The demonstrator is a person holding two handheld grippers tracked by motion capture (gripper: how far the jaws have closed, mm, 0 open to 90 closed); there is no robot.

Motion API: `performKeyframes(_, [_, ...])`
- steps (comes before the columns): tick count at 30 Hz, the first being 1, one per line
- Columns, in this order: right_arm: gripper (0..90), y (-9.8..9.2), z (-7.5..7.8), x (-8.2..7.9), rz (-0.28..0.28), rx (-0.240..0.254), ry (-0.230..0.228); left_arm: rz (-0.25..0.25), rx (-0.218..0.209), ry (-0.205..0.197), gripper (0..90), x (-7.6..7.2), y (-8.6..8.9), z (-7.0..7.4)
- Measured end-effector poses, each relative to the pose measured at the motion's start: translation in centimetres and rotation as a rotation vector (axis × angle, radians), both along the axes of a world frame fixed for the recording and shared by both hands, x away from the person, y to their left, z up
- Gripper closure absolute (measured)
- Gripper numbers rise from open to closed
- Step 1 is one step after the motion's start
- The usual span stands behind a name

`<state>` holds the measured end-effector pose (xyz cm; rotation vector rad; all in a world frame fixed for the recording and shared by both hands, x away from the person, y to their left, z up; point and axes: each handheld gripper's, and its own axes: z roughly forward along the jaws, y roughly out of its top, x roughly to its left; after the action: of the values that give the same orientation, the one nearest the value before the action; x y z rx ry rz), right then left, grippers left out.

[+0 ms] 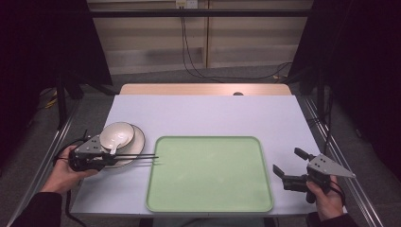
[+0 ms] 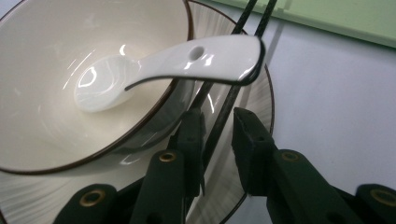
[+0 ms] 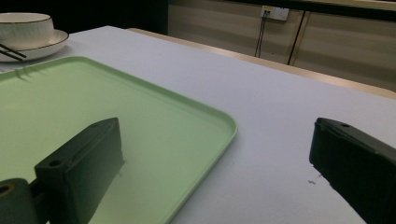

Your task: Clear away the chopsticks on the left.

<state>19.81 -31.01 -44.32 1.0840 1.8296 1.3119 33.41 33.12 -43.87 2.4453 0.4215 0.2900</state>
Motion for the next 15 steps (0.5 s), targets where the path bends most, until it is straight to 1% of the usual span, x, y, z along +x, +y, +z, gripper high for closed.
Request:
performKeyframes(1, [2.2,-0.01,-0.01,0.01,-0.002,0.0,0.0,-0.011,0.018,-0.002,73.7,0.02,-0.23,0.04])
performKeyframes(2, [2.2,0.0,0.0,0.0,-0.001,0.0,0.0,-0.012,0.027,-0.001,73.7,0.07,-0.37,0.07])
performKeyframes(3, [2.2,0.0,0.0,0.0,-0.001,0.0,0.0,-0.012,0.027,-0.001,73.7,0.07,-0.37,0.07])
performKeyframes(4, [2.2,-0.01,-0.02,0.0,-0.003,-0.004,0.0,-0.019,0.014,0.006,73.7,0.19,-0.5,-0.02])
performKeyframes(5, [2.2,0.0,-0.04,-0.01,0.001,-0.003,0.009,-0.028,0.014,0.017,73.7,0.28,-0.5,0.0])
performKeyframes(7, [2.2,0.0,-0.05,0.01,0.003,-0.002,0.009,-0.038,0.018,0.014,75.6,0.31,-0.54,-0.13])
performKeyframes(8, [2.2,0.01,-0.05,0.02,0.004,0.001,0.009,-0.042,0.013,0.021,76.1,0.28,-0.58,-0.19])
performKeyframes(9, [2.1,0.02,-0.08,0.04,0.003,0.001,0.008,-0.054,0.024,0.023,77.6,0.29,-0.55,-0.14])
performKeyframes(11, [2.1,0.03,-0.09,0.06,0.002,0.002,0.007,-0.053,0.025,0.022,79.1,0.3,-0.53,-0.13])
performKeyframes(12, [2.2,0.03,-0.08,0.05,0.002,0.002,0.008,-0.042,0.012,0.024,79.1,0.27,-0.5,-0.18])
performKeyframes(13, [2.2,0.01,-0.08,0.06,0.005,-0.001,0.01,-0.037,0.01,0.021,79.1,0.27,-0.45,-0.17])
performKeyframes(14, [2.2,0.01,-0.1,0.05,0.002,-0.004,0.015,-0.051,0.012,0.037,79.8,0.31,-0.33,-0.08])
performKeyframes(15, [2.1,0.02,-0.12,0.07,-0.002,-0.006,0.015,-0.06,0.013,0.037,82.3,0.34,-0.28,-0.02])
